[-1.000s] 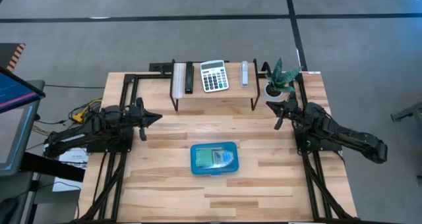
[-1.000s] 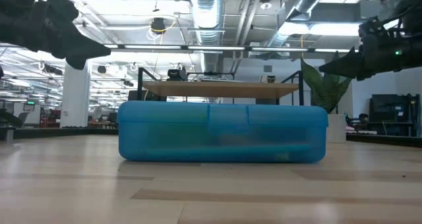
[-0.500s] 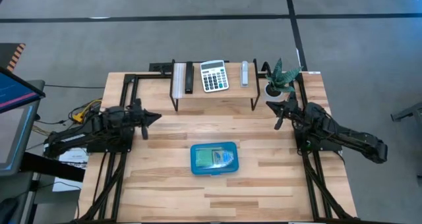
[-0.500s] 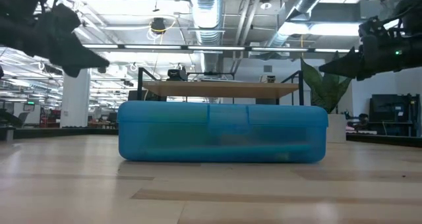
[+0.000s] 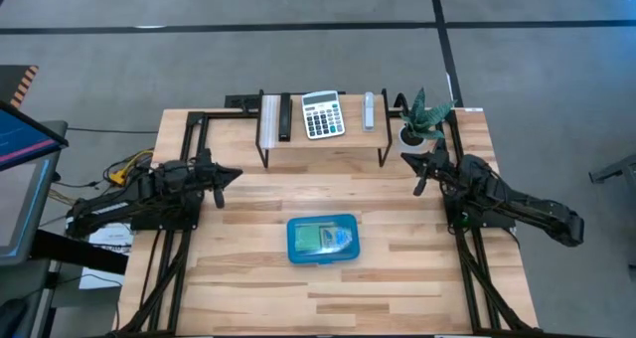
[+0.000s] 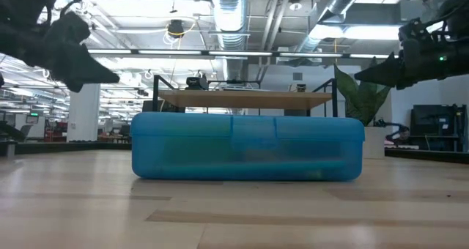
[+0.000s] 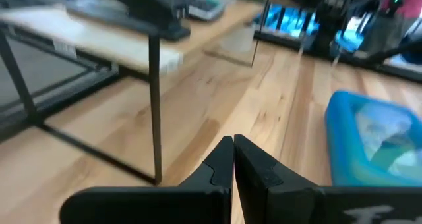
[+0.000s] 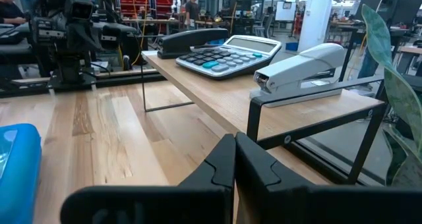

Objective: Pack school essentials
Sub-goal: Return to Home Position

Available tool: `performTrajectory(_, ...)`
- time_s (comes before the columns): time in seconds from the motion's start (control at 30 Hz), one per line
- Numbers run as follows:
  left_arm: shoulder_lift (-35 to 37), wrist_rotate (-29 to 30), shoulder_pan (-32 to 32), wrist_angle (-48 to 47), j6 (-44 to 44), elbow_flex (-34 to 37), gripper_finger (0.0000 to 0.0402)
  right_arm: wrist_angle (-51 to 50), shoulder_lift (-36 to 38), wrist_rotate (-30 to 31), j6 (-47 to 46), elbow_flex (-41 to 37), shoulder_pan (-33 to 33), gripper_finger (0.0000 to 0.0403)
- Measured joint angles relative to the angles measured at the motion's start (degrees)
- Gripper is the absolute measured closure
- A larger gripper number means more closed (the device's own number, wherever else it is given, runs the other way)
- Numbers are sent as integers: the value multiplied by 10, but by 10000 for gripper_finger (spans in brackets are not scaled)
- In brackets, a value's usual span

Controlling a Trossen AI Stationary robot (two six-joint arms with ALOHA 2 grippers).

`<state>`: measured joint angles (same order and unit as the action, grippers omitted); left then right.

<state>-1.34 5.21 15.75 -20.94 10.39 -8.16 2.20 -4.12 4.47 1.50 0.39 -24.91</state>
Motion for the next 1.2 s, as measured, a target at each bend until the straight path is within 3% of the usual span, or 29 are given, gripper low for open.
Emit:
performTrajectory(0.13, 0, 0, 0, -41, -1, 0, 402, 0, 0, 0, 0, 0, 0, 375)
performTrajectory(1.2, -2, 0, 0, -41, -1, 0, 402, 0, 0, 0, 0, 0, 0, 374)
